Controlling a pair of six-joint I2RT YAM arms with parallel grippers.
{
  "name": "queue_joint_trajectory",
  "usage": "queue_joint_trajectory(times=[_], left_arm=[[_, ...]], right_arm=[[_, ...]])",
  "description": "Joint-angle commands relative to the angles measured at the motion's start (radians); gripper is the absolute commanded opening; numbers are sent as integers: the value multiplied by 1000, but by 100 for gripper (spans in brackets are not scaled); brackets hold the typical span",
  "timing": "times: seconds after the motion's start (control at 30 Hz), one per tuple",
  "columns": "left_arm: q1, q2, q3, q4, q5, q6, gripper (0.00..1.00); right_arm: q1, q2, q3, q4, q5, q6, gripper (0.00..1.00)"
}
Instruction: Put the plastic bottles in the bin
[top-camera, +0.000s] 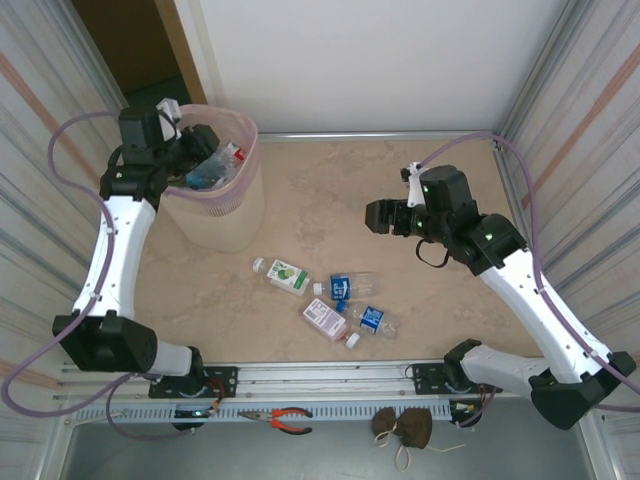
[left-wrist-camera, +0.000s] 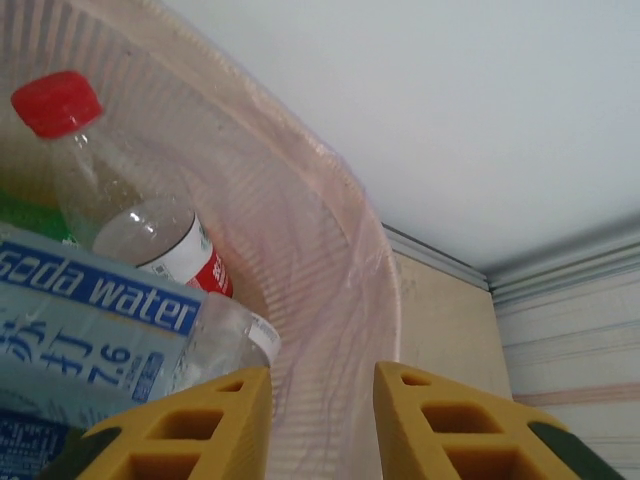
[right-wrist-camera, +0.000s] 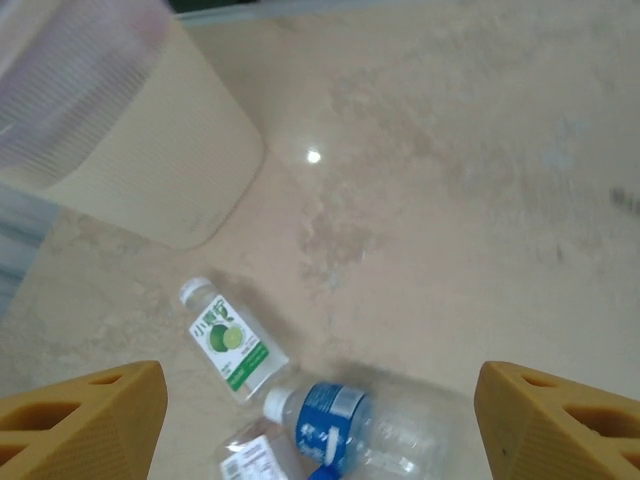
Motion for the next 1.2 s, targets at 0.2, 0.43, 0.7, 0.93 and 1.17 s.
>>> queue_joint_trajectory(times=[0.2, 0.43, 0.7, 0.93, 1.17], left_arm=[[-6, -169, -157, 19, 21, -7, 33], [-5, -222, -234, 31, 26, -21, 34], [-6, -239, -274, 56, 39, -43, 34], [-6, -229, -275, 56, 45, -48, 34], [-5, -223, -274, 56, 38, -55, 34]], right_arm=[[-45, -63, -245, -81, -21, 874, 76], [-29, -39, -371, -81, -82, 1274, 77], [6, 109, -465, 142, -176, 1457, 78], [10, 261, -465, 209, -211, 1480, 80], [1, 331, -495, 266, -238, 1505, 81]])
